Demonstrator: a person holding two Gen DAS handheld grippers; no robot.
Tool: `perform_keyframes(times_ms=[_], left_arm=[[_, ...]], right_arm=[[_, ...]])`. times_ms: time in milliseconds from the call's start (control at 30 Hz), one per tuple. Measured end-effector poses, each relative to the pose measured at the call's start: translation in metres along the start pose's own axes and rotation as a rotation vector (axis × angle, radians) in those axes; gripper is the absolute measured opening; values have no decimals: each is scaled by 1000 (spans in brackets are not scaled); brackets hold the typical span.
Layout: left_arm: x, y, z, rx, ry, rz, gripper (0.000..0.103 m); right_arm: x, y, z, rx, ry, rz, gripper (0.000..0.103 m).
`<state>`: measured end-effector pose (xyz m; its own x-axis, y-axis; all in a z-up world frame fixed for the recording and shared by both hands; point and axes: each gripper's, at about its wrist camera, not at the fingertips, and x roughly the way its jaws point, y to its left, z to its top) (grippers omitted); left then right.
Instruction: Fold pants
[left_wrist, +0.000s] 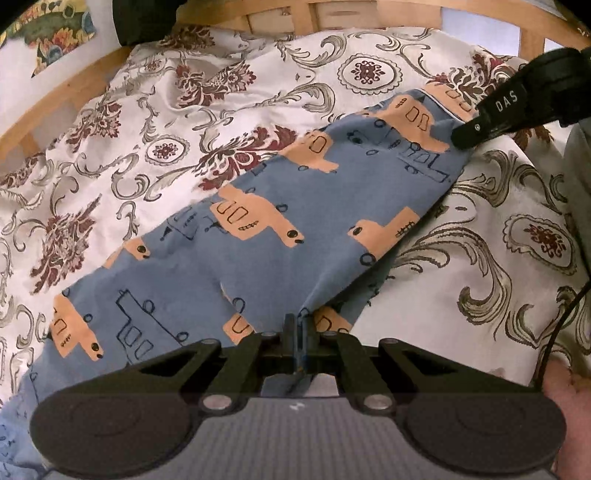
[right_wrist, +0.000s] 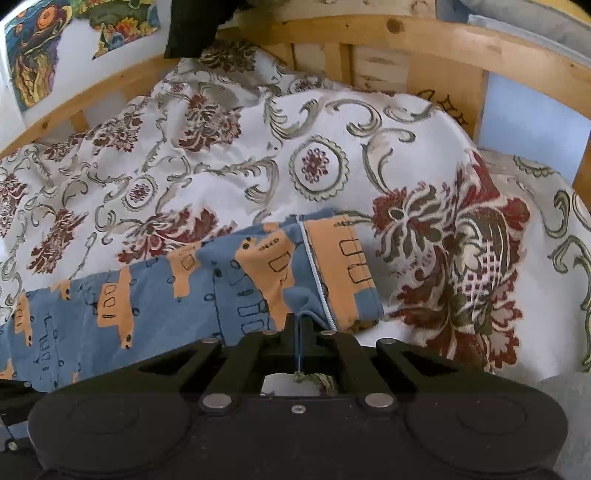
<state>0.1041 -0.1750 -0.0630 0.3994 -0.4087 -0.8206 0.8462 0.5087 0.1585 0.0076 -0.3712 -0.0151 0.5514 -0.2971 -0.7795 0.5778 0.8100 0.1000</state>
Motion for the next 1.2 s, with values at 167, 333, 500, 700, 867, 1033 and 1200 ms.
perform_keyframes(times_ms=[167, 333, 500, 700, 867, 1033, 1200], left_arm=[[-4, -1, -1, 27, -17, -41, 5], [-22, 20, 5, -62, -59, -219, 74], [-27, 53, 50, -155, -107, -253, 75], [20, 44, 152, -32, -104, -376, 74], [75, 24, 222, -44, 34, -658, 71], [112, -5, 260, -98, 258, -729, 73], [133, -44, 275, -97, 440, -590, 51]], right_arm=[[-5, 2, 1, -10, -19, 24, 4], [-23, -13, 3, 72, 54, 168, 75], [-54, -36, 19, 62, 17, 280, 98], [-41, -62, 64, -204, 57, 357, 94], [-4, -76, 77, -303, 185, 427, 79], [16, -85, 76, -324, 264, 477, 79], [30, -86, 76, -328, 325, 498, 66]])
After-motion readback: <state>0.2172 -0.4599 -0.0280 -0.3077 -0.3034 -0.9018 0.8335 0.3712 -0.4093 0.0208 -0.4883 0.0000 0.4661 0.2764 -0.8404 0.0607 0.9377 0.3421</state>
